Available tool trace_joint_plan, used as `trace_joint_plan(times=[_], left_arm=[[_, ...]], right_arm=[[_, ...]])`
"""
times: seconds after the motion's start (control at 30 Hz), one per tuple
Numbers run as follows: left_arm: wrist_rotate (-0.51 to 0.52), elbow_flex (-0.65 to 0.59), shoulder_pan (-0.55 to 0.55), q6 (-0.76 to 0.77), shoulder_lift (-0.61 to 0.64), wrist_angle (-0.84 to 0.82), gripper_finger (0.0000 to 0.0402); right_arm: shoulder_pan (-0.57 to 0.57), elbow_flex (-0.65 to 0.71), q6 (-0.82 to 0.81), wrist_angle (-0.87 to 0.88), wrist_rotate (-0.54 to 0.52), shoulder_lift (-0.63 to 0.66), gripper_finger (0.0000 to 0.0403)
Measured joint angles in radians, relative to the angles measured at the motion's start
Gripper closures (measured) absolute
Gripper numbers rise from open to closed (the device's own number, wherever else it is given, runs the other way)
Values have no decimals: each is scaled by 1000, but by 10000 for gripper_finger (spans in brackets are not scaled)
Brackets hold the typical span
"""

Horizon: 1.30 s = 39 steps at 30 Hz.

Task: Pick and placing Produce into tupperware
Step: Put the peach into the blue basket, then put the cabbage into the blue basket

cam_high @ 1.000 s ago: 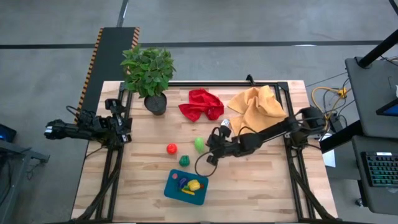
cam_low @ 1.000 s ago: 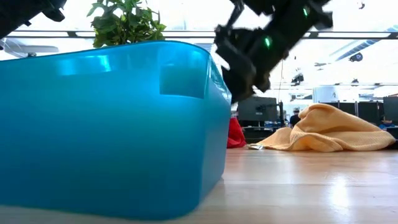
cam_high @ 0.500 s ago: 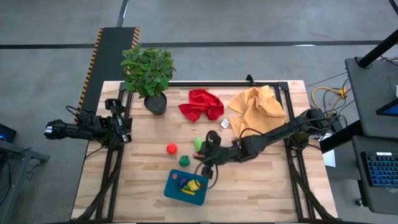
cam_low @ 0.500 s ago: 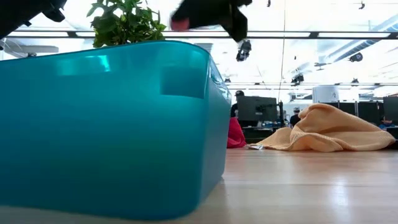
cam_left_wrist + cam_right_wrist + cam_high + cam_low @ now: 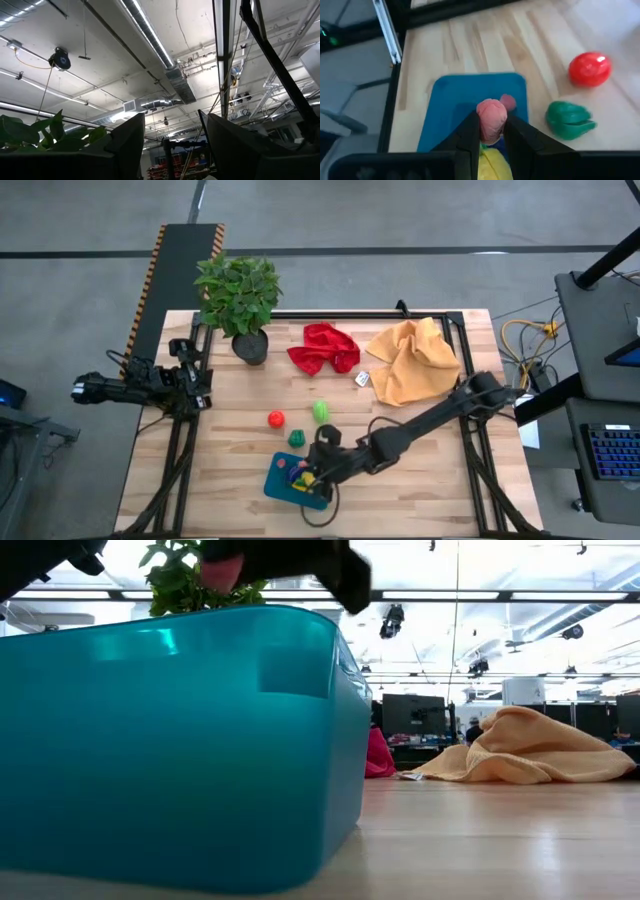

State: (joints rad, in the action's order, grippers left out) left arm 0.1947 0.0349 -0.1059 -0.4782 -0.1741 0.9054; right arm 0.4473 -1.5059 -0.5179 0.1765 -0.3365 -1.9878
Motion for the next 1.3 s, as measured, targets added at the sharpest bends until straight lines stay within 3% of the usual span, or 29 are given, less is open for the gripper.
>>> trace_joint_plan(times=[0.4,0.83,1.3], left_arm=[[0,0,0,0,0,-1,202],[0,0,0,0,0,-2,202],[0,0,0,0,0,-2,202]], right_arm=[[-18,-128,-4,125,47,-156,339],[-18,-130,-5,141,82,-176,337],[-22,-134,-22,143,68,-176,255]])
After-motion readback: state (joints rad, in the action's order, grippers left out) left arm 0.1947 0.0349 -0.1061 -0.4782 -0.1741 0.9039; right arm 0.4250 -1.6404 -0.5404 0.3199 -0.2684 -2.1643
